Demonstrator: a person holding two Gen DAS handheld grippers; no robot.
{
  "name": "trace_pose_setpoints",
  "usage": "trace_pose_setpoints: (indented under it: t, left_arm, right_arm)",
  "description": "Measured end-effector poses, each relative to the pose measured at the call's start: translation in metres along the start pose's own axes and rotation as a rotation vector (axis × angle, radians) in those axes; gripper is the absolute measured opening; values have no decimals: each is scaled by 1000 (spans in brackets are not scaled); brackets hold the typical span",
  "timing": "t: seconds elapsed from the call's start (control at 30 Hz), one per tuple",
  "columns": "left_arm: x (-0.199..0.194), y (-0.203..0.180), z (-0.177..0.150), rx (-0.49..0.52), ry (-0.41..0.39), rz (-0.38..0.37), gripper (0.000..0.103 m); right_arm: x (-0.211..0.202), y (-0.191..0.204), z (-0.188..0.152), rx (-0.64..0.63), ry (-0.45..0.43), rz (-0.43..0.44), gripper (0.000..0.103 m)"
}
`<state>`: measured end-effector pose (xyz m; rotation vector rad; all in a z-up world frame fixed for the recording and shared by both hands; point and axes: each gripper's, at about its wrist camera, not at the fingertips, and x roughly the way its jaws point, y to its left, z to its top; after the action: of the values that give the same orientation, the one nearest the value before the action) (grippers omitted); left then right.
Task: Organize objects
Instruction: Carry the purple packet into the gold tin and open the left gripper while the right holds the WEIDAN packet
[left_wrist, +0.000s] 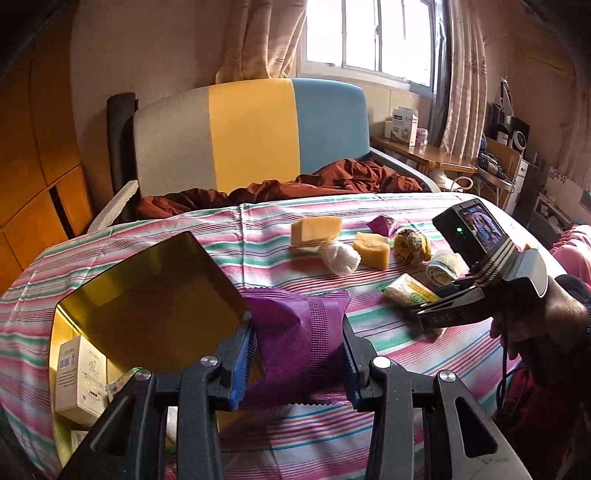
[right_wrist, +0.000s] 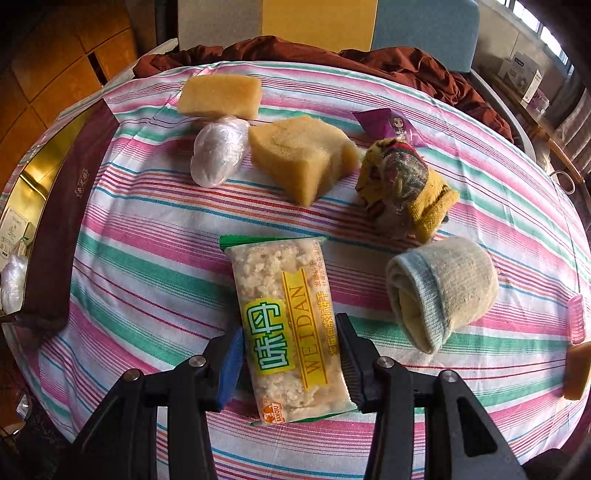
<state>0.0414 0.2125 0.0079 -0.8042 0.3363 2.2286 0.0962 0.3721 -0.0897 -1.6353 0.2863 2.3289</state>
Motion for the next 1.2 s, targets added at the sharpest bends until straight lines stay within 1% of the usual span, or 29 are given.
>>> trace_pose_setpoints:
  t: [0.13,0.23,0.43,0.53,0.63,0.83,0.97,1.1,1.2]
  left_arm:
    - [-3,28,-4,-50,10,41,41]
    - [-4,56,-8,-95,17,87,41]
    - [-7,131,-9,-220,34,185,41]
    - [-1,171,-9,-301,68,205,41]
    - [8,201,-11,-331,94,255,41]
    - [30,238,-12,-390,134,288,41]
    - [49,253,-5,-401,152,313,42]
    - [67,269,-3,-441,190,324,42]
    - [76,274,-2,-431,201,337,42]
  right_arm:
    - [1,4,3,-9,-1,-12,47]
    - [1,7,3,-19,-3,-24,47]
    - [1,7,3,-25,-4,-31,47]
    - [1,9,3,-30,-4,-36,47]
    - [1,9,4,-31,-5,-37,47]
    - [1,9,4,-34,-5,-41,47]
    - [1,9,4,-34,-6,-42,47]
    - [1,9,4,-34,-6,-43,47]
    - [1,10,4,-37,-7,-46,47]
